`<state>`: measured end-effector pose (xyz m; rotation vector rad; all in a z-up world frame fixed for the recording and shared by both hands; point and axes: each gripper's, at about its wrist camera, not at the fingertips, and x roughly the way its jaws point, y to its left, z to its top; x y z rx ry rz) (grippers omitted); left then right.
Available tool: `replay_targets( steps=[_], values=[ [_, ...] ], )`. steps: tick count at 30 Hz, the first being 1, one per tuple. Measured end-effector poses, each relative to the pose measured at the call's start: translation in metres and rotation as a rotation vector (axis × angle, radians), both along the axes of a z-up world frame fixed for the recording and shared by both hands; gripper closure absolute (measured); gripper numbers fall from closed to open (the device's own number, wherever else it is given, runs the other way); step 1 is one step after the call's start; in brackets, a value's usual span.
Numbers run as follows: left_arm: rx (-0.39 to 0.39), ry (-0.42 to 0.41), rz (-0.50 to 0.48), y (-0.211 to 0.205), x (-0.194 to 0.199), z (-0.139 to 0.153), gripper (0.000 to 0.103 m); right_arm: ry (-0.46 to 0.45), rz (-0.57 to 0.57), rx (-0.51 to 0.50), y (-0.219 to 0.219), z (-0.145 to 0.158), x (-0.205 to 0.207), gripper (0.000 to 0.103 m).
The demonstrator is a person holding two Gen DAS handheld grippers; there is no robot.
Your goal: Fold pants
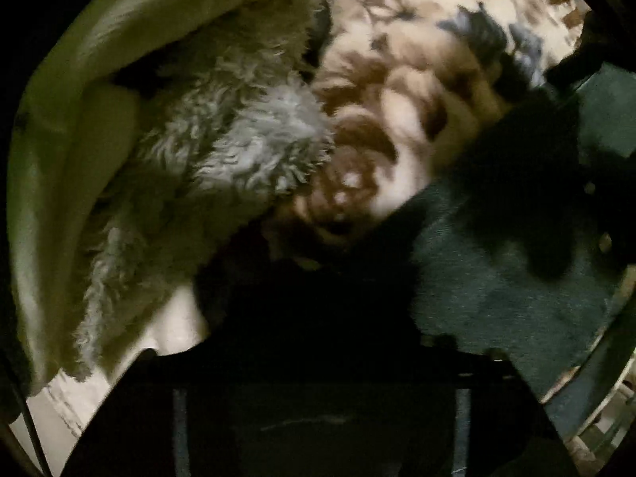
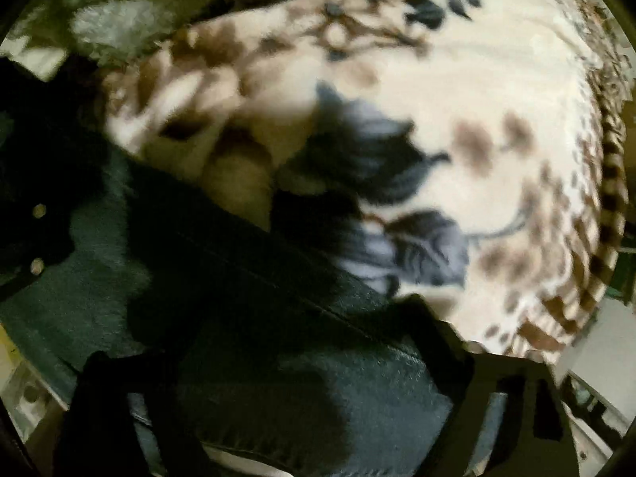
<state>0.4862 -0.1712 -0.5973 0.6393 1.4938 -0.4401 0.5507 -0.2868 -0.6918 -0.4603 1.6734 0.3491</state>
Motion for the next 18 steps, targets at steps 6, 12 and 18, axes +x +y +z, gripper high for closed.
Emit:
replay_targets(
  steps=[6,12,18],
  values=[
    [0.002,-0.075,0.013,-0.004,-0.016,0.038,0.094,-0.116,-0.020,0.002,-0.009,0.034,-0.018,0.092],
    [-0.066,-0.218,0.141,0.011,-0.076,0.128,0.095,-0.257,-0.165,0.102,-0.037,0.101,-0.075,0.094],
    [-0.118,-0.251,0.296,0.015,-0.180,0.152,0.096,-0.300,-0.241,0.175,-0.026,0.143,-0.162,0.095]
  ],
)
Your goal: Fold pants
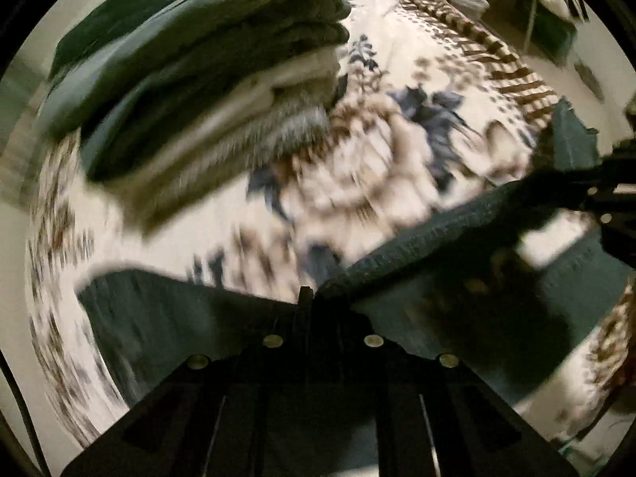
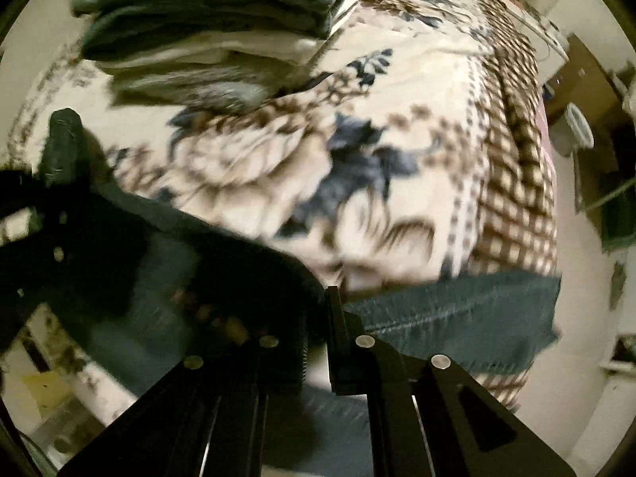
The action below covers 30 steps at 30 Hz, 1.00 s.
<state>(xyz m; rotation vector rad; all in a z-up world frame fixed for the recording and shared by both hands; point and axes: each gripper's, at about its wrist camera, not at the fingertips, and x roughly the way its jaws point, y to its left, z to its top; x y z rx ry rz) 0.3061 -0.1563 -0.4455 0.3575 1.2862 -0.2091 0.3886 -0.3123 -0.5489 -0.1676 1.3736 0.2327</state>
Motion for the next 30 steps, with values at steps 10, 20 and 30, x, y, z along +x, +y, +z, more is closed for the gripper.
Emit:
replay_targets(
  steps=[10,20,30],
  values=[
    [-0.021,0.238,0.142,0.020,-0.072,-0.124,0.096,0.165,0.050,-0.089,0.035,-0.074,-0.136,0.094],
    [-0.150,0.266,0.388,0.057,-0.063,-0.100,0.024,0.402,-0.174,0.192,-0.005,-0.071,-0.135,0.002],
    [-0.117,0.097,0.405,0.026,-0.010,-0.067,0.015,0.218,-0.687,0.072,-0.169,-0.037,-0.068,0.002]
  ],
)
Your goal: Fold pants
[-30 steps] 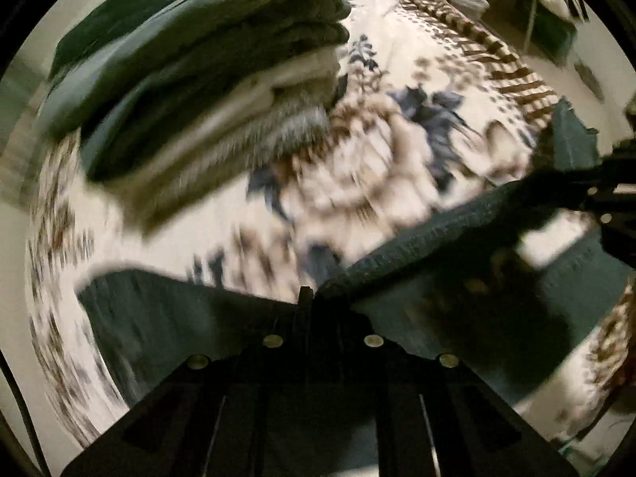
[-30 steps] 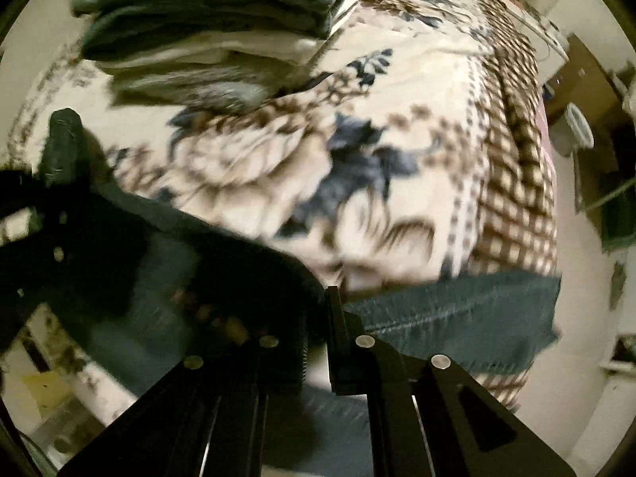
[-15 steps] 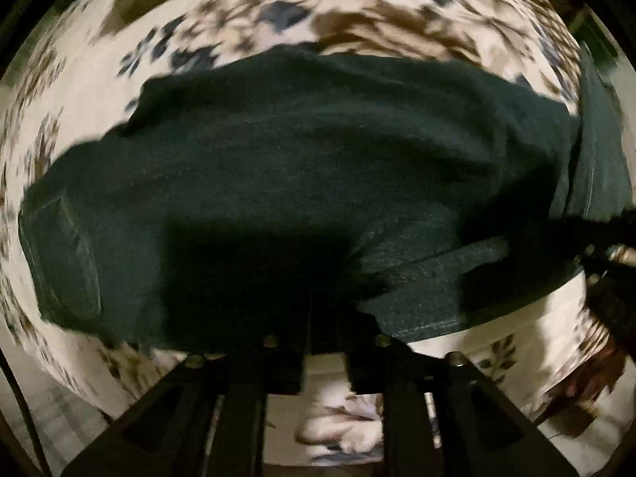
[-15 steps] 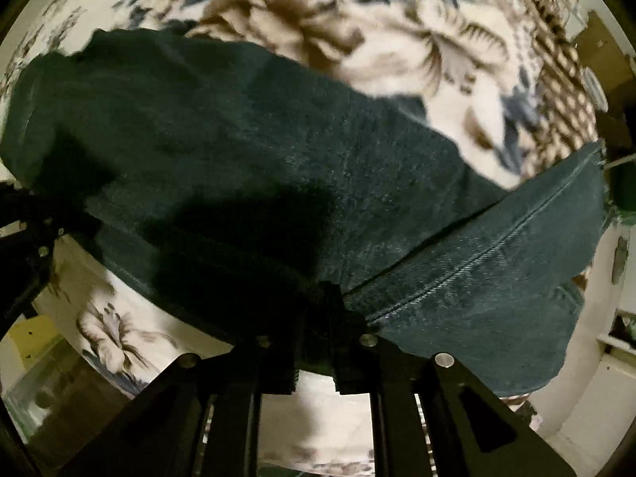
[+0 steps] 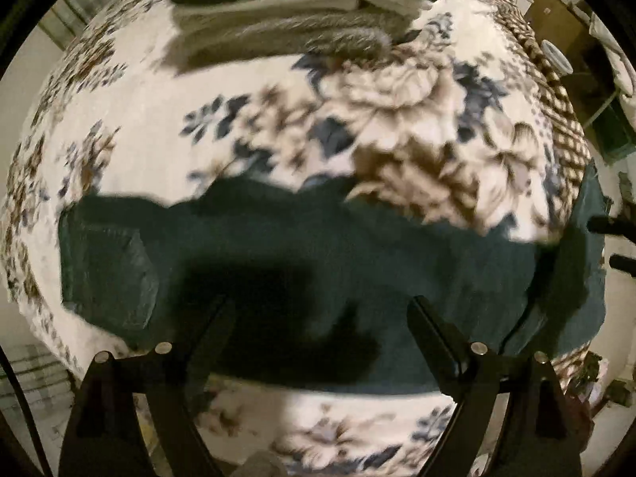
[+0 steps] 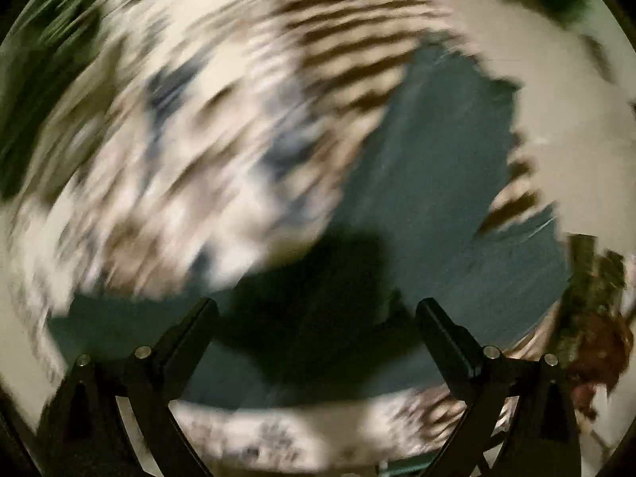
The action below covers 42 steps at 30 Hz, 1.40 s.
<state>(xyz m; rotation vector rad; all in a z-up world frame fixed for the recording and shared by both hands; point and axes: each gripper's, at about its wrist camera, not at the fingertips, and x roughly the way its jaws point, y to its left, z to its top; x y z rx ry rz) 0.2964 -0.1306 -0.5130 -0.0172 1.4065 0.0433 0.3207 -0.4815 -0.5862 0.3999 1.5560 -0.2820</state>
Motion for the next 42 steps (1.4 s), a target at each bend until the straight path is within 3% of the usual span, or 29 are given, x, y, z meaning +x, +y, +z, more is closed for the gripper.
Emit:
replay_targets(
  steps=[3,7,9,10,11,13,19,21,24,26,28,31,33,37,40,42],
  values=[
    [0.023,-0.021,-0.024,-0.017,0.015,-0.005,0.015,0.003,-0.061,-0.073,-0.029,-0.019,0.031,0.002],
    [0.038,-0.015,-0.054,-0.039,0.024,-0.015,0.015,0.038,-0.110,-0.035,-0.039,-0.043,0.047,0.003],
    [0.041,-0.010,-0.070,-0.047,0.025,-0.018,0.015,0.045,-0.087,-0.060,-0.036,-0.047,0.044,0.012],
    [0.045,-0.008,-0.077,-0.050,0.024,-0.019,0.015,0.040,-0.068,-0.090,-0.027,-0.045,0.042,0.033],
    [0.048,-0.004,-0.084,-0.052,0.023,-0.020,0.015,0.029,-0.057,-0.129,-0.024,-0.040,0.034,0.062],
    [0.032,0.013,-0.095,-0.055,0.019,-0.021,0.015,-0.008,-0.114,-0.075,-0.031,-0.028,0.009,0.096],
    [0.006,0.069,-0.105,-0.064,0.002,-0.033,0.015,-0.157,-0.465,0.048,-0.092,0.028,-0.132,0.096],
    [0.003,0.098,-0.132,-0.075,-0.003,-0.043,0.015,-0.147,-0.556,0.066,-0.125,0.024,-0.175,0.096],
    [0.004,0.105,-0.177,-0.091,-0.009,-0.050,0.015,-0.079,-0.677,0.241,-0.178,-0.020,-0.226,0.087],
    [0.005,0.105,-0.195,-0.098,-0.012,-0.050,0.015,-0.062,-0.741,0.308,-0.197,-0.053,-0.236,0.058],
    [0.001,0.102,-0.206,-0.101,-0.014,-0.050,0.015,-0.130,-0.822,0.346,-0.201,-0.061,-0.254,0.051],
    [0.002,0.104,-0.204,-0.099,-0.017,-0.051,0.015,-0.221,-0.897,0.395,-0.197,-0.055,-0.264,0.051],
    [-0.010,0.111,-0.179,-0.089,-0.019,-0.050,0.015,-0.231,-0.862,0.397,-0.174,-0.048,-0.249,0.051],
    [-0.034,0.106,-0.081,-0.041,-0.029,-0.043,0.015,-0.171,-0.575,0.425,-0.079,-0.031,-0.192,0.051],
    [-0.042,0.096,0.031,0.020,-0.037,-0.035,0.015,-0.121,-0.368,0.484,0.010,-0.020,-0.163,0.051],
    [-0.030,0.091,0.113,0.070,-0.043,-0.031,0.015,-0.106,-0.301,0.535,0.063,-0.018,-0.153,0.051]
  ],
)
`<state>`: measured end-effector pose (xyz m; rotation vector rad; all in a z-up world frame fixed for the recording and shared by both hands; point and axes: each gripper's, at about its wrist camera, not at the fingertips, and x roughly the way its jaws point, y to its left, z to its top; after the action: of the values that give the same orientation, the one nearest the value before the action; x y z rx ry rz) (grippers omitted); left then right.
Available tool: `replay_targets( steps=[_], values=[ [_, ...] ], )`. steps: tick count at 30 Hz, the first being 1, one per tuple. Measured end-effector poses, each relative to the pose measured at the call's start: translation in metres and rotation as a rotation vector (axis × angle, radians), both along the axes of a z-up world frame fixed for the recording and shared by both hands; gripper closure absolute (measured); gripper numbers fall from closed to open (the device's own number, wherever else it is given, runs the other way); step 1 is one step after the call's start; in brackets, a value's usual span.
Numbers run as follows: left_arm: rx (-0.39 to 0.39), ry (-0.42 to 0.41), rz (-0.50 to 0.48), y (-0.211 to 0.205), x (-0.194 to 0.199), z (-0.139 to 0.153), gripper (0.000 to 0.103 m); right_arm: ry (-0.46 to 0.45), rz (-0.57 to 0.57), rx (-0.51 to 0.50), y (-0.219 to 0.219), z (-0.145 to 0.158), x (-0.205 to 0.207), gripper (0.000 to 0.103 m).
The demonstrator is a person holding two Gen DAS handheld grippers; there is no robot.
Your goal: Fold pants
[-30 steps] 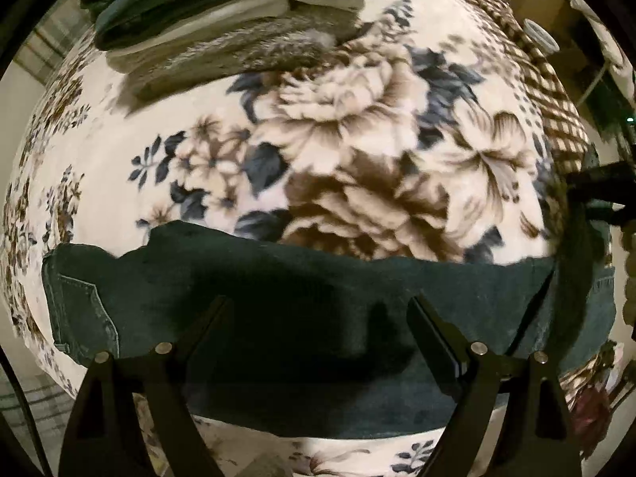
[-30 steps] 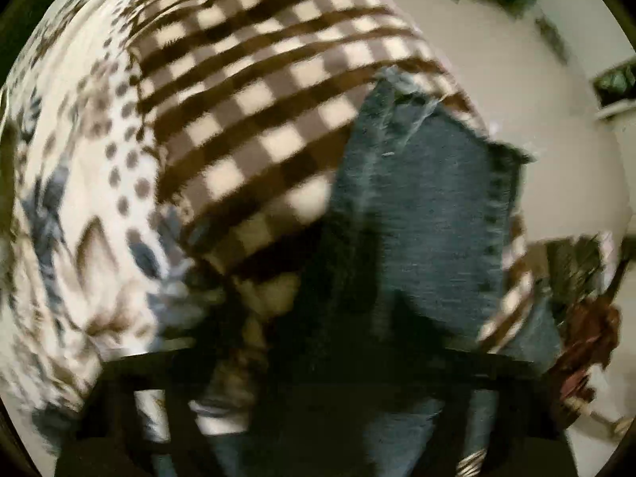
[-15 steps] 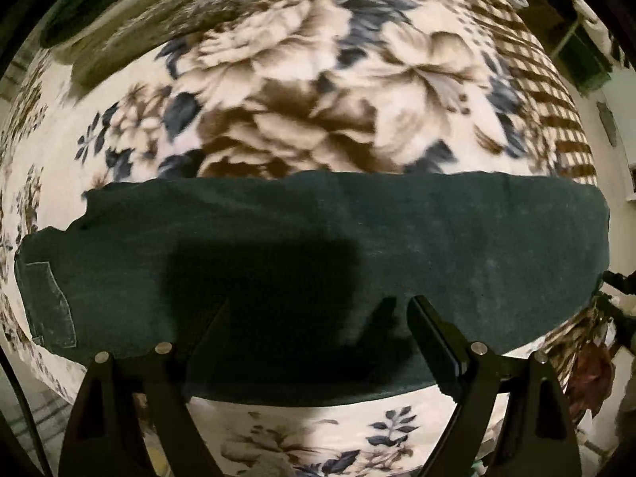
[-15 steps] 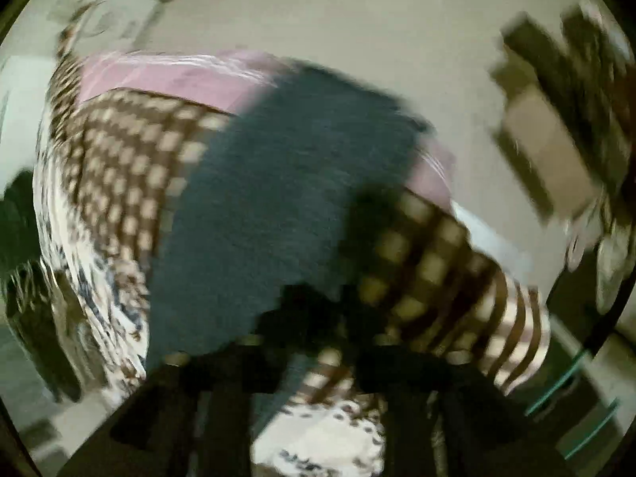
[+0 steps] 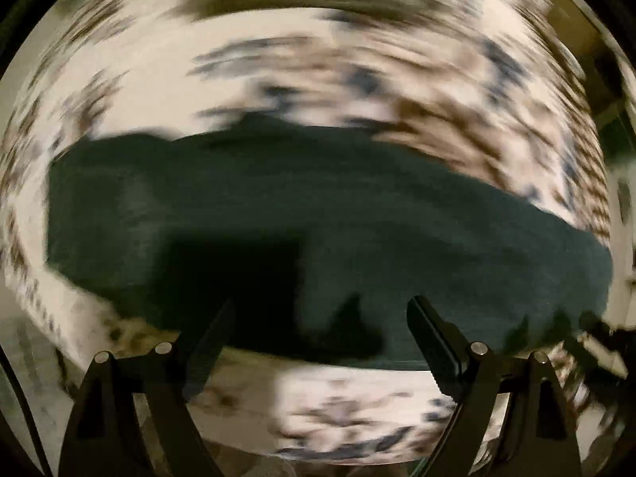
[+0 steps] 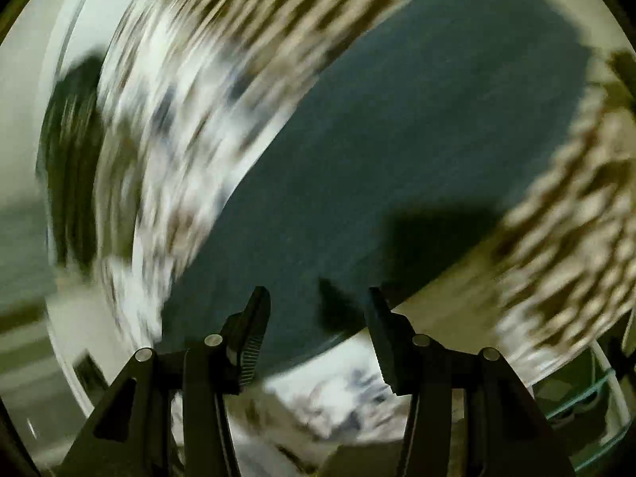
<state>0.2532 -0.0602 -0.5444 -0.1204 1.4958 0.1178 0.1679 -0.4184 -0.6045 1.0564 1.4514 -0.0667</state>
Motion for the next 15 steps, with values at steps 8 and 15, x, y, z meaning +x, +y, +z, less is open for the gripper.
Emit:
replay_targets(
  steps=[8,15],
  values=[
    [0.015,-0.015,0.373,0.223,-0.029,-0.014,0.015,0.091,-0.088,0.122,0.146,-0.024,-0.005,0.051],
    [-0.144,0.005,0.568,0.322,-0.032,-0.076,0.019,0.190,-0.210,0.026,0.172,-0.069,-0.002,0.101]
  ],
)
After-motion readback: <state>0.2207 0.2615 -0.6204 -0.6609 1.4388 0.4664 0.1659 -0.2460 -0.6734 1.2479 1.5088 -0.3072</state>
